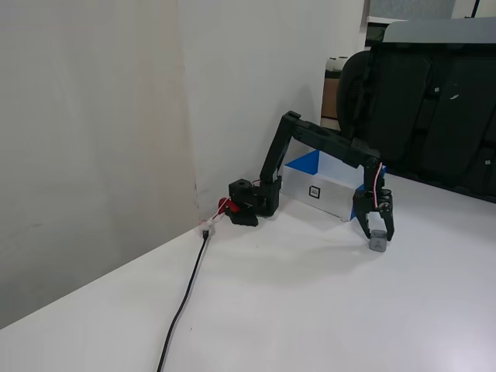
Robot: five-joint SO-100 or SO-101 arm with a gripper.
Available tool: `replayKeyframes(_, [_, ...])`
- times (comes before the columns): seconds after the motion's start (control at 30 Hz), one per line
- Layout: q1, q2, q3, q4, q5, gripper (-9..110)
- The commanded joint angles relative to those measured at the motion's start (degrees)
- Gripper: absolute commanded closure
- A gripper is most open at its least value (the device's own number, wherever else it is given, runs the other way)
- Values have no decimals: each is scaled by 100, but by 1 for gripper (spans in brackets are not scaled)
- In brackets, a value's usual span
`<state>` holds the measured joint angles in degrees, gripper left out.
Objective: Pick the gray block and keep it in the box.
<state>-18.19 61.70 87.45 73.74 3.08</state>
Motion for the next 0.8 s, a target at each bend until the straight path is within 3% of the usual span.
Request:
replayKeyframes(0.0, [141, 624, -202, 220, -9, 101])
replayKeyframes(0.4, [264, 2804, 0, 1046, -123, 101])
replayKeyframes(0.6, [-501, 5133, 817, 1512, -396, 101])
replayKeyframes(0.77, [-1714, 5783, 1415, 1872, -615, 101])
